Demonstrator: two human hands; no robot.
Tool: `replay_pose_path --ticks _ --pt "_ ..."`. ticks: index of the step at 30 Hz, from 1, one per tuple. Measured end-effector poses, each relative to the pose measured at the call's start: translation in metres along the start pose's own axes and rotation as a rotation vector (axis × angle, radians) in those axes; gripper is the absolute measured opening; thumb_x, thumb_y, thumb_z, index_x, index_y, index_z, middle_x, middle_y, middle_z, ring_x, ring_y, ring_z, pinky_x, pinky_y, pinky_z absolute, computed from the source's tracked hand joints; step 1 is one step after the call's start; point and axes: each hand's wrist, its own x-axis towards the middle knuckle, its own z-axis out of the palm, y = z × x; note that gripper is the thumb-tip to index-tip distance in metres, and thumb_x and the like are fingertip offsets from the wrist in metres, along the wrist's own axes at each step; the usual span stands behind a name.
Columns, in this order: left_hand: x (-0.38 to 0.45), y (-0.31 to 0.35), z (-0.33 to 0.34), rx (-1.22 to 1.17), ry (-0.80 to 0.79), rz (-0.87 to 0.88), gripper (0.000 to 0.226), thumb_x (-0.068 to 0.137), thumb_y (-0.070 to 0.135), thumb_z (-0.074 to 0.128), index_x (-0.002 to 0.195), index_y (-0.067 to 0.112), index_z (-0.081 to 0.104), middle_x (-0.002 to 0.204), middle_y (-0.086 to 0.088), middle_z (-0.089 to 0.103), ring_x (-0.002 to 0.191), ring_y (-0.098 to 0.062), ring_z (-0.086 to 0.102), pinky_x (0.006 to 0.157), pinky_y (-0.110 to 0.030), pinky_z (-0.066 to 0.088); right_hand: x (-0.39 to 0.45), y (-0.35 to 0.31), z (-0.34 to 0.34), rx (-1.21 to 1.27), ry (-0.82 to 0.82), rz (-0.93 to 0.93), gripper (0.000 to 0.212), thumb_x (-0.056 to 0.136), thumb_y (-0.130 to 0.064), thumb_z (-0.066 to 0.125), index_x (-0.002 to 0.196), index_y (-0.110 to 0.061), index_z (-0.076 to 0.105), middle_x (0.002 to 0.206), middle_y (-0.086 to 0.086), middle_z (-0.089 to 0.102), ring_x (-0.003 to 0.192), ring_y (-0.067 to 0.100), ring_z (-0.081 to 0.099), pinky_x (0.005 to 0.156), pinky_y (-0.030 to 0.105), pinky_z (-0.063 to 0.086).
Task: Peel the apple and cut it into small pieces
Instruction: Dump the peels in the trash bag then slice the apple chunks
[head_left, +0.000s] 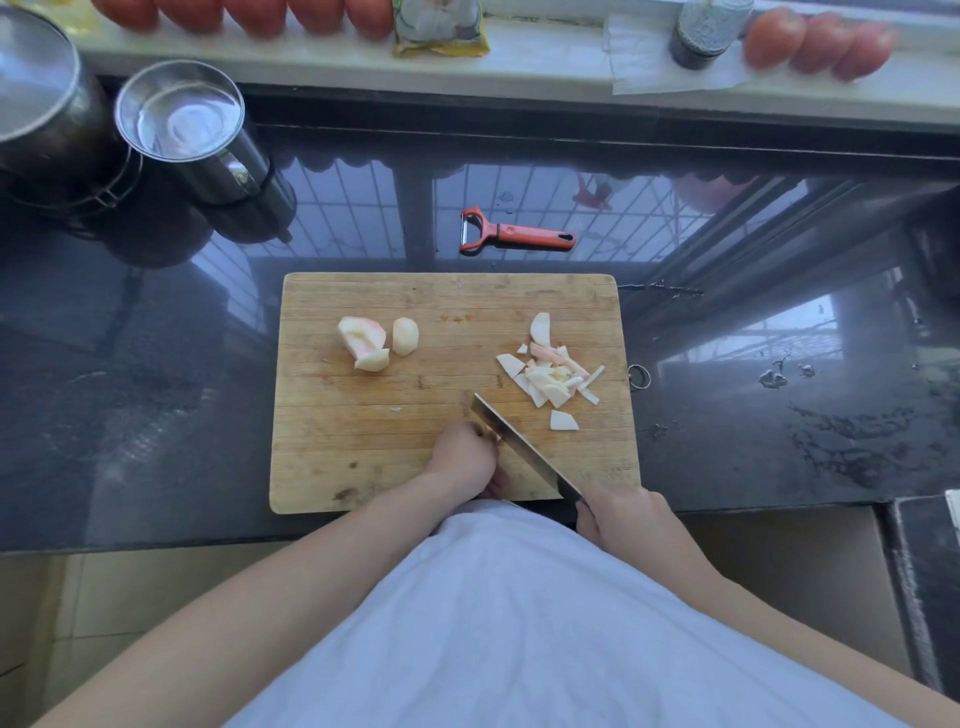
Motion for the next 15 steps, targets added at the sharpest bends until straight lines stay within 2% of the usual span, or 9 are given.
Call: replay_pose_path --ticks 2,5,8,11,13,15 --pt "0.001 -0.001 0.0 -0.005 -0.001 0.01 0.036 0.109 0.013 0.039 0.076 0.013 0.055 0.065 -0.001 0.056 0.032 0.01 0.049 0.037 -0.009 0.038 -0.001 0.002 0.003 -0.026 -0.022 0.016 0.021 0.099 -0.024 0.04 0.113 -0.017 0.054 0.1 0.005 0.067 0.089 0.03 0.064 0.077 0.038 0.053" --pt "0.004 -0.003 0.002 -0.014 -0.006 -0.001 0.034 0.109 0.014 0.039 0.088 0.006 0.063 0.065 -0.001 0.058 0.033 0.009 0.05 0.038 -0.009 0.038 0.002 0.004 0.008 -0.05 -0.023 0.019 0.021 0.099 -0.024 0.04 0.108 -0.016 0.056 0.096 0.005 0.067 0.085 0.031 0.065 0.073 0.037 0.054" --pt "0.006 -0.004 0.002 -0.023 0.001 -0.025 0.031 0.108 0.012 0.04 0.086 0.007 0.062 0.064 -0.001 0.058 0.032 0.007 0.051 0.035 -0.009 0.037 0.01 0.003 0.011 -0.07 -0.029 -0.001 0.017 0.097 -0.02 0.04 0.101 -0.013 0.055 0.089 0.007 0.066 0.079 0.032 0.064 0.068 0.037 0.052" --pt "0.008 -0.006 0.003 -0.075 -0.02 -0.089 0.032 0.104 0.008 0.04 0.092 0.0 0.069 0.063 -0.005 0.065 0.034 -0.001 0.056 0.035 -0.013 0.04 0.026 -0.007 0.015 -0.092 -0.056 -0.046 0.01 0.096 -0.015 0.039 0.098 -0.014 0.049 0.094 0.009 0.067 0.083 0.034 0.064 0.063 0.036 0.044" --pt "0.009 -0.006 0.004 -0.104 -0.014 -0.081 0.029 0.104 0.007 0.041 0.098 -0.002 0.068 0.069 -0.008 0.068 0.035 -0.001 0.058 0.036 -0.012 0.041 0.04 -0.017 0.016 -0.108 -0.007 -0.06 0.016 0.098 -0.014 0.037 0.104 -0.012 0.051 0.098 0.009 0.067 0.087 0.037 0.064 0.061 0.035 0.036" --pt "0.009 -0.006 0.003 -0.117 -0.006 -0.047 0.027 0.103 0.007 0.041 0.102 0.001 0.067 0.074 -0.007 0.068 0.037 0.002 0.058 0.036 -0.011 0.04 0.052 -0.025 0.015 -0.015 0.093 -0.067 0.016 0.097 -0.015 0.04 0.101 -0.011 0.055 0.092 0.012 0.068 0.083 0.039 0.064 0.059 0.036 0.037"
